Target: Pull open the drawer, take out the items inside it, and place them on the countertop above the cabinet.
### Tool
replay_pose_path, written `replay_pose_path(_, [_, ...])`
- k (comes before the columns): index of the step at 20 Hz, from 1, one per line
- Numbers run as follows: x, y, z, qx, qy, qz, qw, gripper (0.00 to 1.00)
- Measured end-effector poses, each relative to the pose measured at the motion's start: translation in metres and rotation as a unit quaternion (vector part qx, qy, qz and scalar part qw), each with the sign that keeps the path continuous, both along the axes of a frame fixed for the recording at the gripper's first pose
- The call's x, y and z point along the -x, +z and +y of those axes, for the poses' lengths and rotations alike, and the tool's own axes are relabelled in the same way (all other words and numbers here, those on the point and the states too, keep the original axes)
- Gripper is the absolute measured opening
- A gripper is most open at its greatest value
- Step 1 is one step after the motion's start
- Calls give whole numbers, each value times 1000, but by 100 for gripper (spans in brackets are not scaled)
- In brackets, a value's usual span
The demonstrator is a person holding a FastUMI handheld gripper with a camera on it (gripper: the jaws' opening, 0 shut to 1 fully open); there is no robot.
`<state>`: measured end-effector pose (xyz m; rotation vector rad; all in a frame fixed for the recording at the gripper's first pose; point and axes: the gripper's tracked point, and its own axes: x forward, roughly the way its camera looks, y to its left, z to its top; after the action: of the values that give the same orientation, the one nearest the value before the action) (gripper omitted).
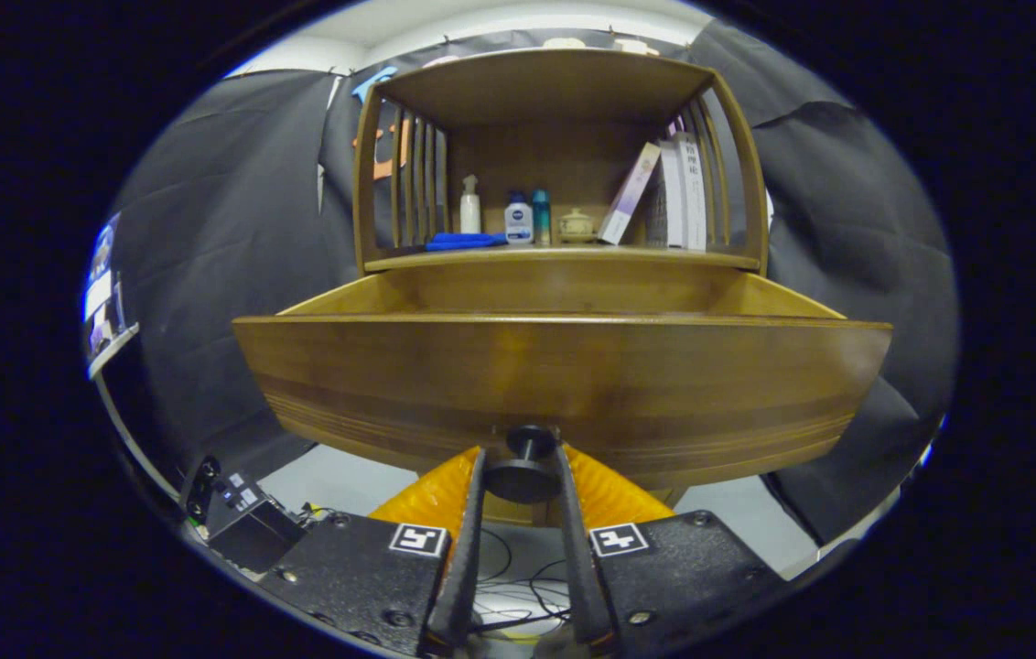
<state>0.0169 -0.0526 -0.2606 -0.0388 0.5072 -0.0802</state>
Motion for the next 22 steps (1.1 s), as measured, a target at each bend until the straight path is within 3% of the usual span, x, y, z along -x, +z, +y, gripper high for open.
replay_pose_path(2, [5,22,5,-10,14,-9,1000,50])
replay_pose_path(5, [9,64,16,-25,44,-9,999,51])
replay_pose_path(8, [-3,105,31,-65,67,-19,995,73])
replay_pose_path(11, [-29,117,29,-74,59,9,995,94])
replay_pose_path(15, [-64,110,33,-93,72,73,990,95])
replay_pose_path(18, [-85,94,21,-88,57,140,985,95])
replay_pose_path(22, [-97,62,16,-84,58,258,961,95])
